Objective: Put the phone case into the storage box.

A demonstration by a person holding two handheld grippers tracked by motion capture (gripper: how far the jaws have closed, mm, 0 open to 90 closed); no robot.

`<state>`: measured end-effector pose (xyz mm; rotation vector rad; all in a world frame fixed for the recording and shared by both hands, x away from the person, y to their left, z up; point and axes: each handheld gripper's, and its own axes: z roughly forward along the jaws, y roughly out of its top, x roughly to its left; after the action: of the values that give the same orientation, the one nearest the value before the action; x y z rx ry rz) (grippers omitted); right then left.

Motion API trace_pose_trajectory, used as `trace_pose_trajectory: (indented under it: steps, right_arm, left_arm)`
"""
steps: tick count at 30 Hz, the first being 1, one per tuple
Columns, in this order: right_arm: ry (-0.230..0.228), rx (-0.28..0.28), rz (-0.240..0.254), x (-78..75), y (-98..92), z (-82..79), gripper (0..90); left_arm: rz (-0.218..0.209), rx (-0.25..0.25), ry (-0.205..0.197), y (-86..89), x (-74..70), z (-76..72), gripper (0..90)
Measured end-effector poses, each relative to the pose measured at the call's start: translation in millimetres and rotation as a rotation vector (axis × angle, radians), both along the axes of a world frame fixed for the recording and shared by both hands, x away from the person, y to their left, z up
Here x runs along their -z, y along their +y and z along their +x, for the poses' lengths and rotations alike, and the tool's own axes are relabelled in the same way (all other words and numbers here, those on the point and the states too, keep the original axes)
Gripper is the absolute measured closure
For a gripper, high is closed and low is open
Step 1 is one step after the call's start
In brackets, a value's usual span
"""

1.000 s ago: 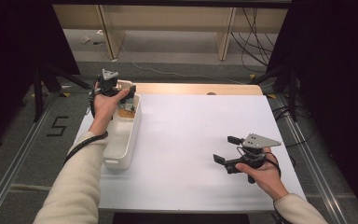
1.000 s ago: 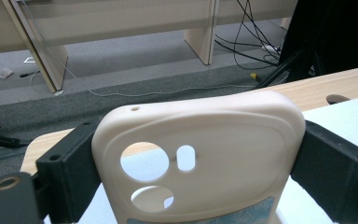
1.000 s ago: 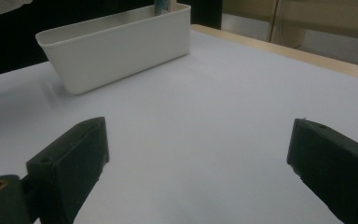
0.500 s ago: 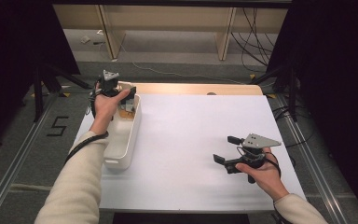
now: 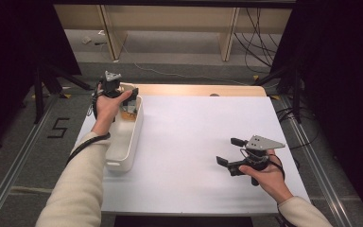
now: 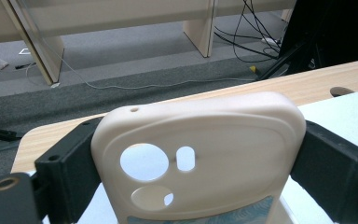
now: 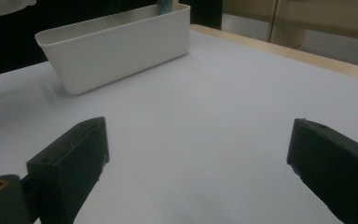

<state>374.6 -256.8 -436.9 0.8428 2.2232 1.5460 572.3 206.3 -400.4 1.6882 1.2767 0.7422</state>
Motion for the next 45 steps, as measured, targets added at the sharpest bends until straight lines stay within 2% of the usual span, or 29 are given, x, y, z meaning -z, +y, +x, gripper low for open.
trace_pose_trajectory:
  steps: [17,31,37,39,45]
  right_arm:
    - [-0.001,0.0,-0.002,0.1,-0.1,0.1,6.4]
    - [-0.002,0.0,-0.002,-0.2,-0.1,0.0,6.4]
    - [-0.001,0.001,-0.003,-0.5,-0.4,-0.1,6.4]
    - [-0.001,0.0,-0.004,-0.5,-0.4,-0.1,6.4]
    - [-0.002,0.0,-0.005,-0.6,-0.1,-0.4,6.4]
  left_arm:
    - [-0.002,-0.008,0.0,0.1,0.4,3.0,7.8]
    - [0.012,-0.005,0.001,-2.5,-1.1,5.4,6.6]
    - [0.028,-0.003,0.005,-5.6,-3.0,6.8,2.8]
    - [0.027,0.002,0.002,-6.9,-4.2,7.4,0.0]
    - [0.026,0.011,-0.015,-10.4,-8.9,7.3,0.0]
